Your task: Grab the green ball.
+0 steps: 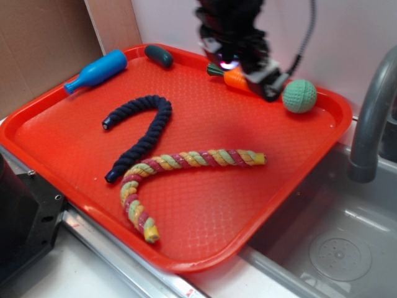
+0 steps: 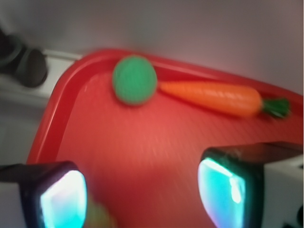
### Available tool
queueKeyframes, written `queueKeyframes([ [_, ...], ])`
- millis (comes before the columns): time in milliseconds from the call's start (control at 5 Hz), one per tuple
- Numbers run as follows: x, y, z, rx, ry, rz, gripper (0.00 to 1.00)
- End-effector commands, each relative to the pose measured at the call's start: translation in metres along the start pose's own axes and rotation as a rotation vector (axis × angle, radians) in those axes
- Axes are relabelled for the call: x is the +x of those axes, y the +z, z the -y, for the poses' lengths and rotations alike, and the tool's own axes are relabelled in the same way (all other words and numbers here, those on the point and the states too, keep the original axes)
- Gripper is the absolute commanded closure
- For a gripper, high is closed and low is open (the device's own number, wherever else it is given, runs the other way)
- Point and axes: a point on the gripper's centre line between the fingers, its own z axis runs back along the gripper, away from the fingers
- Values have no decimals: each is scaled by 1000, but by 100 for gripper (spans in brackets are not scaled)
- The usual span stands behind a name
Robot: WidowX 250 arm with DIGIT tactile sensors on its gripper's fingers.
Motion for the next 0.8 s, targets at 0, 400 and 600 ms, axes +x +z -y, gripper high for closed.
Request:
queueKeyframes([
  [0, 22, 20, 1, -9, 22, 55, 0],
  [400, 30, -5, -7, -37, 165, 89, 0],
  [600, 49, -24, -9, -19, 232, 100, 0],
])
